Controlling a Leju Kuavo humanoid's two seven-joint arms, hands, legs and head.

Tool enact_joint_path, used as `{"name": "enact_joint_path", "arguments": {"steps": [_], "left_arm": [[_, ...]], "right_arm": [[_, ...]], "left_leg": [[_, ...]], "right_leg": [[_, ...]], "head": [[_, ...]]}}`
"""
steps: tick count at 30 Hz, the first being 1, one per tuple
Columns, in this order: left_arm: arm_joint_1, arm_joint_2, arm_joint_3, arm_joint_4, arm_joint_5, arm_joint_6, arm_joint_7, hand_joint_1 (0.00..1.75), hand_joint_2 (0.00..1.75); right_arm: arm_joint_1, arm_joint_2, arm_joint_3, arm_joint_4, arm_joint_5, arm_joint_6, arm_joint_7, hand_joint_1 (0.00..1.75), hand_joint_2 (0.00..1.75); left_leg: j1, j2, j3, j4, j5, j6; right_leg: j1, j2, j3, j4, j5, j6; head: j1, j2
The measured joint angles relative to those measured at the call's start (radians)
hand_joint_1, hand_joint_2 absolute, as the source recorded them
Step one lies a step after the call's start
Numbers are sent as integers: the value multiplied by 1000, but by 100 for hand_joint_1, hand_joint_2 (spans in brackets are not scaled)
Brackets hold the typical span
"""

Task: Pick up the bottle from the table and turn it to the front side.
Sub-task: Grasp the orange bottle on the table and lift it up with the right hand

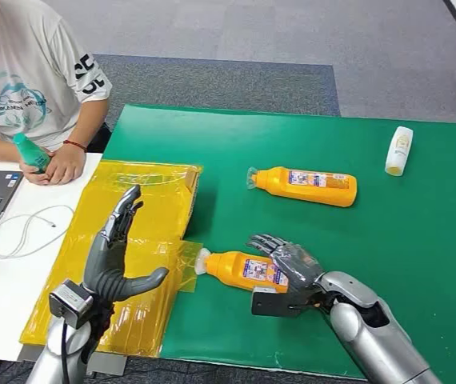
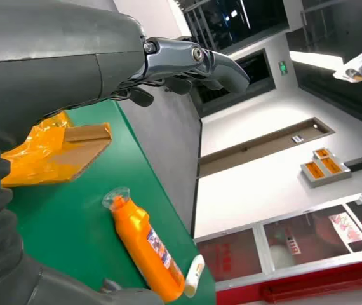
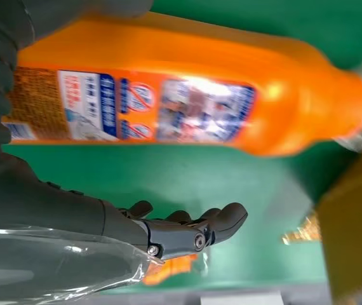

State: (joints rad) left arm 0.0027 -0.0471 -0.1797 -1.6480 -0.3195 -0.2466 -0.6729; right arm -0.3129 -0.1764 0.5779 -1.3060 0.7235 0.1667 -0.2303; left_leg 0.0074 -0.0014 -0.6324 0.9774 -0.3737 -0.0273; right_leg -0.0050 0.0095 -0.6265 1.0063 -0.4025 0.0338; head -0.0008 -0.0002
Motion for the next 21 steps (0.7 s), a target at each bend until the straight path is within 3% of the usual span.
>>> {"name": "enact_joint_path", "arguments": {"steps": [21], "left_arm": [[-19,9,1,16,0,-1,3,0,175]], "right_arm": [[-134,-72,117,134,9,64,148,0,175]], "left_leg": [[0,0,1,0,1,1]], "right_leg": [[-1,0,1,0,1,2]], "head": [[0,0]]}}
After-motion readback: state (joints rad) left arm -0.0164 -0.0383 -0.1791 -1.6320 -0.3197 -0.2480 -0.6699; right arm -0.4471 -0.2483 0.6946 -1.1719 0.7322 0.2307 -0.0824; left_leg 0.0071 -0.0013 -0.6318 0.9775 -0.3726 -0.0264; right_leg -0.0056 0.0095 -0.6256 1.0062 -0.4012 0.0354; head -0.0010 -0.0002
